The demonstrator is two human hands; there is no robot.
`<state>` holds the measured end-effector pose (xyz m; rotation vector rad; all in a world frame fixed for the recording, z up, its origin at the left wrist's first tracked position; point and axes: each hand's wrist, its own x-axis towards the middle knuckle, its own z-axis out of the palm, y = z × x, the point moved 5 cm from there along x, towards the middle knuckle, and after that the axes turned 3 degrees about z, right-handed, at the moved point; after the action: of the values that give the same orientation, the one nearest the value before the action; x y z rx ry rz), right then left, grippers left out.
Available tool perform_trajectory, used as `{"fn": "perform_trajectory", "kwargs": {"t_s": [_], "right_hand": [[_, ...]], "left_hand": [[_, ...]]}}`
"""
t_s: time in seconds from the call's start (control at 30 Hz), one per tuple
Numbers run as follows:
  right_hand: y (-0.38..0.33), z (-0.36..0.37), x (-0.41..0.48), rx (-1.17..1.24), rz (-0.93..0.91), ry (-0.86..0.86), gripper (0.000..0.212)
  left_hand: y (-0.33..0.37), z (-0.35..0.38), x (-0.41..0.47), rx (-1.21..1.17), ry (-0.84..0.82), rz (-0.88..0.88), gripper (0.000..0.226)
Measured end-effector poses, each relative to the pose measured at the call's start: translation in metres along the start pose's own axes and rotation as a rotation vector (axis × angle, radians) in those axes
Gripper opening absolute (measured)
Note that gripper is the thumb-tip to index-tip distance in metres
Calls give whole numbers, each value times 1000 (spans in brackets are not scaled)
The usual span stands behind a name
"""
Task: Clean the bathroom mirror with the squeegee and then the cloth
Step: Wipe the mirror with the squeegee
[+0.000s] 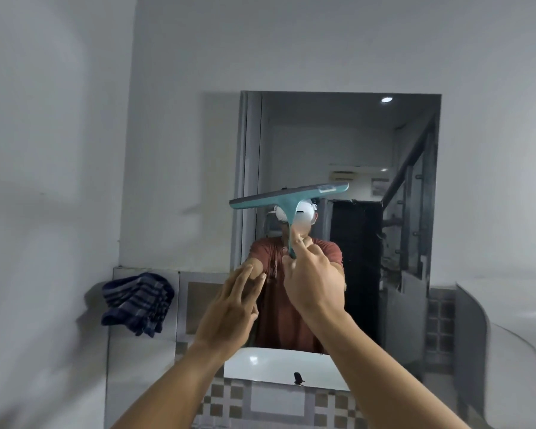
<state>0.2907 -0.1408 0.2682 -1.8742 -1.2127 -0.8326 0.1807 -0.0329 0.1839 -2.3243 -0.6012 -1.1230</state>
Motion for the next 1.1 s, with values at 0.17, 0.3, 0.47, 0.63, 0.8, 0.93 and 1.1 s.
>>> {"fn": "perform_trajectory", "kwargs": {"t_s": [0.17,0.3,0.47,0.63,0.8,0.93,1.1], "right_hand": [[21,-27,5,-140,-32,-52,57],[41,-47,6,-233,-55,-40,63],[68,-62,11,-295,-103,-45,59],[90,-77,20,-355,-130,-62,64],[109,-91,30,-403,-119,-59,73],[117,-102,28,-425,-105,-31,70],[132,-114,23,-381,-22,-67,68]], "left_hand": [[-1,0,1,6,18,13,91],[-2,1,1,-8,38,29,92],[-4,4,0,-45,42,38,94],[-6,4,1,-32,30,52,94],[-12,-13,17,-7,124,51,47],[-18,-42,57,-20,215,25,41],[-22,-72,113,61,213,26,51]]}}
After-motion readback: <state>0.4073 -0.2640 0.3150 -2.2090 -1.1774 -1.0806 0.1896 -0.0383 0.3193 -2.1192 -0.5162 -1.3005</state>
